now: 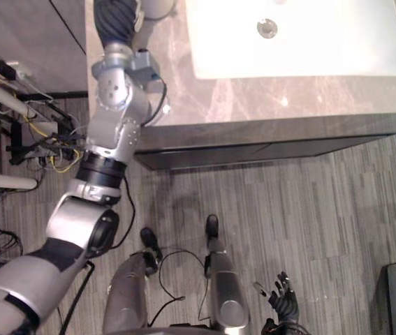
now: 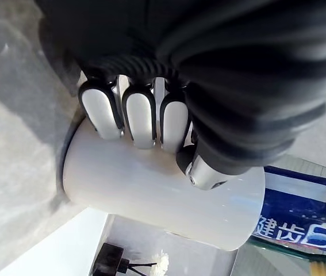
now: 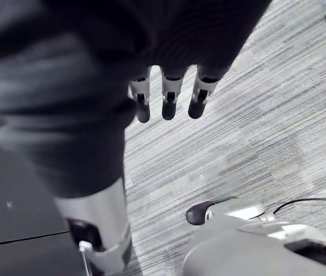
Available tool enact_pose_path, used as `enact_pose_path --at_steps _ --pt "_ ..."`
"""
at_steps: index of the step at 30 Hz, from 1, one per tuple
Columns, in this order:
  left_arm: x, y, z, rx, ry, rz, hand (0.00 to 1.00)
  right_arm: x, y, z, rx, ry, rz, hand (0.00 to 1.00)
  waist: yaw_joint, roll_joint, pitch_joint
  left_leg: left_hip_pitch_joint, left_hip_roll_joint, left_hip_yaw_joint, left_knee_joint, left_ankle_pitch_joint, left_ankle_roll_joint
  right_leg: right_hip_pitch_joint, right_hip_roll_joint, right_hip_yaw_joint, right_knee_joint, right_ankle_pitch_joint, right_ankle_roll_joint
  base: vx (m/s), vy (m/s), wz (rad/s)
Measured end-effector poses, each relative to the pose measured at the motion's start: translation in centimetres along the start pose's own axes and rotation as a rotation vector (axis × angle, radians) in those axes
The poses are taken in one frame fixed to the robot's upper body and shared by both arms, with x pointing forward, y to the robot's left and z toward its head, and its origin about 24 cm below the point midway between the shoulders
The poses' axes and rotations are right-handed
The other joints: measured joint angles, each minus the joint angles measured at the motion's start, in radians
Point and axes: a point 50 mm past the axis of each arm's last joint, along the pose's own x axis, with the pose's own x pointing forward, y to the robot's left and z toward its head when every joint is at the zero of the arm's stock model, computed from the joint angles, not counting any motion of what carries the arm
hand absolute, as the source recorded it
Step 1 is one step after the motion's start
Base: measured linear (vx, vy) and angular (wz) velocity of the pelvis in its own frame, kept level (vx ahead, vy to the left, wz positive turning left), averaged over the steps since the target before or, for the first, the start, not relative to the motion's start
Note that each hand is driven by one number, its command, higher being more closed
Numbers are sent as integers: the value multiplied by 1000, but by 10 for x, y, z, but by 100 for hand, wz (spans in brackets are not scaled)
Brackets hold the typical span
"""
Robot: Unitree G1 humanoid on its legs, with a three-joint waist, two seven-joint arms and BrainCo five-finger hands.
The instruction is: Organize washtable
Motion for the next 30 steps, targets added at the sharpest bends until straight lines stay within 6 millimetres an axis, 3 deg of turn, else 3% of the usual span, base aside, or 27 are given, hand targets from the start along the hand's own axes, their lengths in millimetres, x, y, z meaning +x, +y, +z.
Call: enact_pose_path --at_steps 17,30 --pt "10 6 9 38 -18 6 100 0 -18 -4 15 19 -76 0 -8 2 -2 -22 0 4 10 0 1 -15 0 7 -15 21 1 2 5 0" --pt "9 8 3 49 5 -3 100 9 -11 2 24 -1 -60 0 -8 7 -15 -24 0 5 14 0 2 -16 0 9 -15 23 2 0 0 0"
